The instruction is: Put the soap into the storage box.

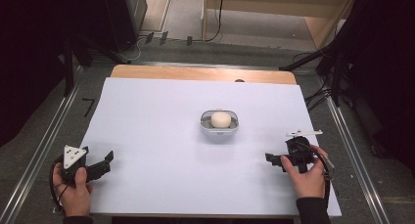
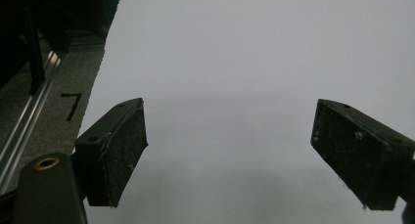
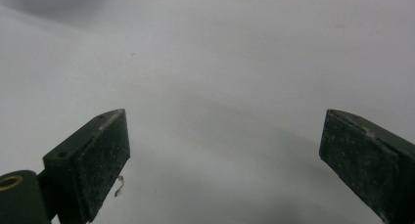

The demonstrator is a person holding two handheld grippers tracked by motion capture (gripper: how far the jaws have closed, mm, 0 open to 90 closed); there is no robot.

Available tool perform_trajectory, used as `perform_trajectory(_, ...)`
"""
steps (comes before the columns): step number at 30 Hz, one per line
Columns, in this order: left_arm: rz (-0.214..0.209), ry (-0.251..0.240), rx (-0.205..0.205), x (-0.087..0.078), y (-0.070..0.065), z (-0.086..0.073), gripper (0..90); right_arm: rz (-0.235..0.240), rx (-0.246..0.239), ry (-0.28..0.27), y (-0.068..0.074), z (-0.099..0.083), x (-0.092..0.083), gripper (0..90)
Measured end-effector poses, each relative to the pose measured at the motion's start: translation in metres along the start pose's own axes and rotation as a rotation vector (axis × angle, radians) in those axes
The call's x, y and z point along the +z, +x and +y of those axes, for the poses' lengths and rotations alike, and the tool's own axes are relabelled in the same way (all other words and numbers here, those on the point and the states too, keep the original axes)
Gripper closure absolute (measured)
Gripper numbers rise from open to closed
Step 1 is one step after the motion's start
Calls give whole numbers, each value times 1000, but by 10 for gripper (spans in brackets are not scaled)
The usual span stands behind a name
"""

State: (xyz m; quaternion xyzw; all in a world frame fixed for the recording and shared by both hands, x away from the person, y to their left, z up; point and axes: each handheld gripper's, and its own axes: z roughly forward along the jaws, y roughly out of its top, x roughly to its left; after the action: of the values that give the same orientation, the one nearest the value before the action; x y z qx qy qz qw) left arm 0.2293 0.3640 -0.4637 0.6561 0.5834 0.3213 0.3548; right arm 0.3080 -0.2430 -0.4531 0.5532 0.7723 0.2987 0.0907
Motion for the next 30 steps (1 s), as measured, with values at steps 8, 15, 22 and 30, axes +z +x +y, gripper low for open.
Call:
perform_trajectory(8,3,1,3,0,0,0,144,-11,14,-14,-6,-10,-3,11)
perform_trajectory(15,4,1,6,0,0,0,144,-13,32,-31,-14,-20,-10,0)
perform_trajectory(22,5,4,10,0,-1,0,144,-6,41,-42,-22,-29,-15,0)
perform_trajectory(30,5,2,13,0,-1,0,144,-11,49,-52,-31,-38,-22,0)
